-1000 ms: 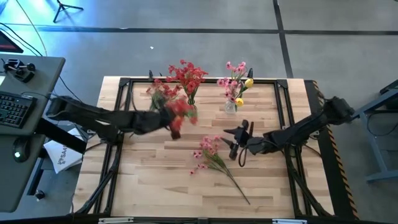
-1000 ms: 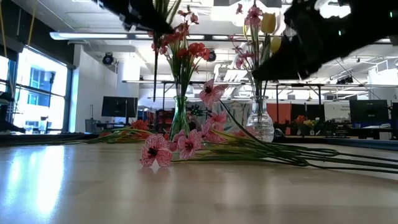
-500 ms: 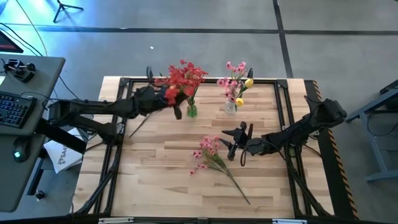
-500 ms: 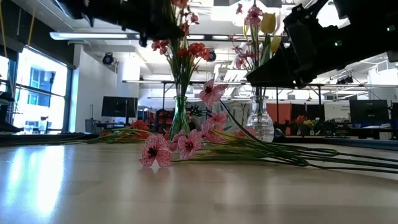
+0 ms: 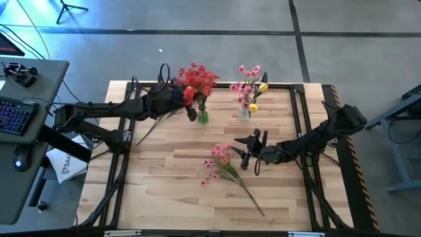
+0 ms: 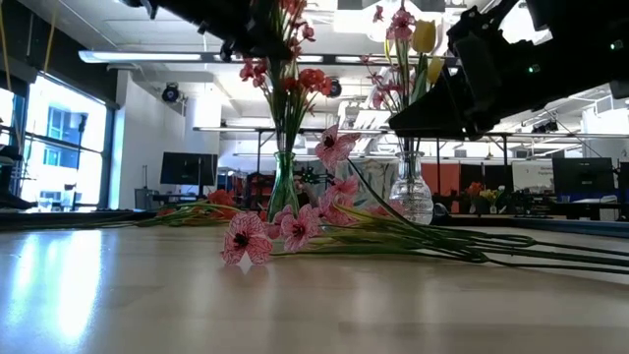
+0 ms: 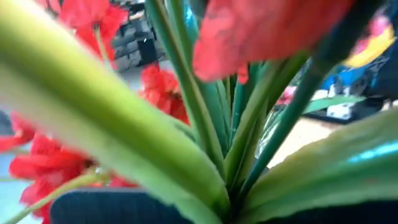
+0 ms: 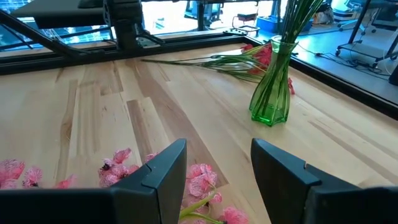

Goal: Sort flowers into vase by color
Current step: Put the bottom red flower into the green vase

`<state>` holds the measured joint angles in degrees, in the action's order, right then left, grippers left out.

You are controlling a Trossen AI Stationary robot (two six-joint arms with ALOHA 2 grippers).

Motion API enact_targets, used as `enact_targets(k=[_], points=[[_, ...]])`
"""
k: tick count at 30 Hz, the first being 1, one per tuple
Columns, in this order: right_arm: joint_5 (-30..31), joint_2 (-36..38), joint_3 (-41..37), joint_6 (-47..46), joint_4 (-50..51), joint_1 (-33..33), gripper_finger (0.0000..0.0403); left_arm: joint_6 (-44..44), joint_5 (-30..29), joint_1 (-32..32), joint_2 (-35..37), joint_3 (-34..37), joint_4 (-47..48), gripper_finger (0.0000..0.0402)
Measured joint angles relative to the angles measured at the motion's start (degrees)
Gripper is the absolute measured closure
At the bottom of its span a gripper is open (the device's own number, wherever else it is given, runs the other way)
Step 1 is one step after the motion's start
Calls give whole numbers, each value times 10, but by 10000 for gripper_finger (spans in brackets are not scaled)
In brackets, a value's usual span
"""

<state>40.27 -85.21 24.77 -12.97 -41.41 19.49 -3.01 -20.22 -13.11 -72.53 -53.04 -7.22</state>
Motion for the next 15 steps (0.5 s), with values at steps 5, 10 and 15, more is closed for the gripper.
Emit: enact_targets(k=[5, 10, 15], points=[[-11, 0, 0, 0, 0, 0, 227, 31, -1, -19, -4, 0, 15, 401], [-14, 0, 0, -3, 0, 0, 227, 61, 0, -30, -29, 1, 3, 400], [-17, 0, 0, -11, 0, 0, 227, 100, 1, -39, -57, 1, 10, 366]])
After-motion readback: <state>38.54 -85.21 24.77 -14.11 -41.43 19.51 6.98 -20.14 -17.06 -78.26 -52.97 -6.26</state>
